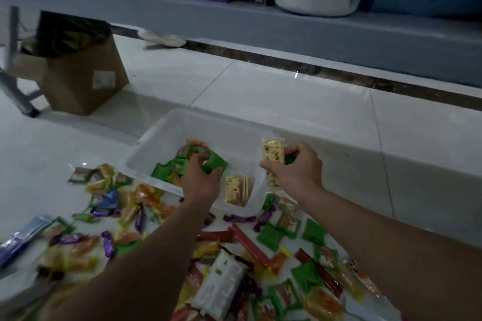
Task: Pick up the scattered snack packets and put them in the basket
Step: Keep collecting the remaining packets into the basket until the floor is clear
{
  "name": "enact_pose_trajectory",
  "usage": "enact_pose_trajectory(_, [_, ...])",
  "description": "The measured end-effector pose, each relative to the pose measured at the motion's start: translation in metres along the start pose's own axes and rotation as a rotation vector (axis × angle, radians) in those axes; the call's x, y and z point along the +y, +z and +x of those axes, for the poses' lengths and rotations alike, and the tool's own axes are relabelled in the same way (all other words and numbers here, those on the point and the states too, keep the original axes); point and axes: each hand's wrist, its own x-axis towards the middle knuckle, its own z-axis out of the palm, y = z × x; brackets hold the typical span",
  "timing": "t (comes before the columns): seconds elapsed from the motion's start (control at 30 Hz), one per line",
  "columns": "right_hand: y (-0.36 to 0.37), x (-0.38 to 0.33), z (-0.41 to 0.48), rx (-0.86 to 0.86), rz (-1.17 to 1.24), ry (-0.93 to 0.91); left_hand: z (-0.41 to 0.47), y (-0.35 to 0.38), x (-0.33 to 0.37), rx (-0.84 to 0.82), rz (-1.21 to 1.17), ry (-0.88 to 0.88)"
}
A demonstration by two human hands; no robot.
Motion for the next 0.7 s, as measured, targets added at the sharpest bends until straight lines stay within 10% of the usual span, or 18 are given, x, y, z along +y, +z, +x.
enact_pose_trajectory(0.7, [0.03,0.017,0.052,-0.161,-0.165,0.025,0.025,0.035,-0.036,-0.18,0.2,0.131])
